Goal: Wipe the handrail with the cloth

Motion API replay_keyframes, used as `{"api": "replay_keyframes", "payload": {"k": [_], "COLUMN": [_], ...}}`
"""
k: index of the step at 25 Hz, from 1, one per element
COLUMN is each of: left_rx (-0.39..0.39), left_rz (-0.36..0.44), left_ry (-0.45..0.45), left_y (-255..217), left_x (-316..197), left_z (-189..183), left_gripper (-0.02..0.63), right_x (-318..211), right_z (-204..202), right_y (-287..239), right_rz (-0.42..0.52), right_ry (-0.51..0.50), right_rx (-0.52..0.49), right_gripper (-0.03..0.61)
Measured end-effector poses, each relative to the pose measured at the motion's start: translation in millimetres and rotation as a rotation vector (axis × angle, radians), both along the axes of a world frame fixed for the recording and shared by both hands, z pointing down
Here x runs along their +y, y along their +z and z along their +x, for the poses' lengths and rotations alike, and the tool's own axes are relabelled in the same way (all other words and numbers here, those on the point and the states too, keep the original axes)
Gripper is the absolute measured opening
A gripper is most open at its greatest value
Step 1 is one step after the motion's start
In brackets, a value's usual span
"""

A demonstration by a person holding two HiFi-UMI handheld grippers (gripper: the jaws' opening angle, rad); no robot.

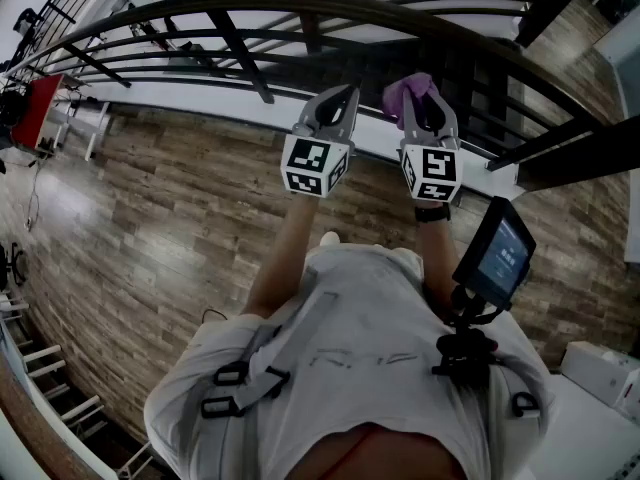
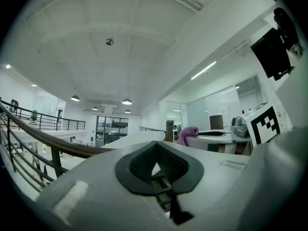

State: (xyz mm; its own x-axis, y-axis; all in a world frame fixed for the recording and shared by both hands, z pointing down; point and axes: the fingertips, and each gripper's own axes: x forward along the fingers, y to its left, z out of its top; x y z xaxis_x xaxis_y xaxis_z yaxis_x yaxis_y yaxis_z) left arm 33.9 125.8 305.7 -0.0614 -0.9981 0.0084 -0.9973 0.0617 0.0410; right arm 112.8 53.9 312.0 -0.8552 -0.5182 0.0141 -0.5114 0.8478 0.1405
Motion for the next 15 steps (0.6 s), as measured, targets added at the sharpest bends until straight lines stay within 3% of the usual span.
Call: {"api": "replay_keyframes", "payload": {"k": [9,15], "left_rx": [-0.013,0.003], "left_rz": [-0.006,-0.03], "left_ry": [-0.057,-0.141], "left_y": [4,21], "left_x": [-4,7], "left_z": [4,-33], "left_gripper": [0.002,0.0], "right_x": [-3,9], "right_z": [-3,-42], "right_y": [-3,-2], "right_rz": [-0.025,-0.072], "right_ry": [-0.081,-0.2], "right_rx": [-0.08,-0.152], "right_gripper": [0.066,0.066]}}
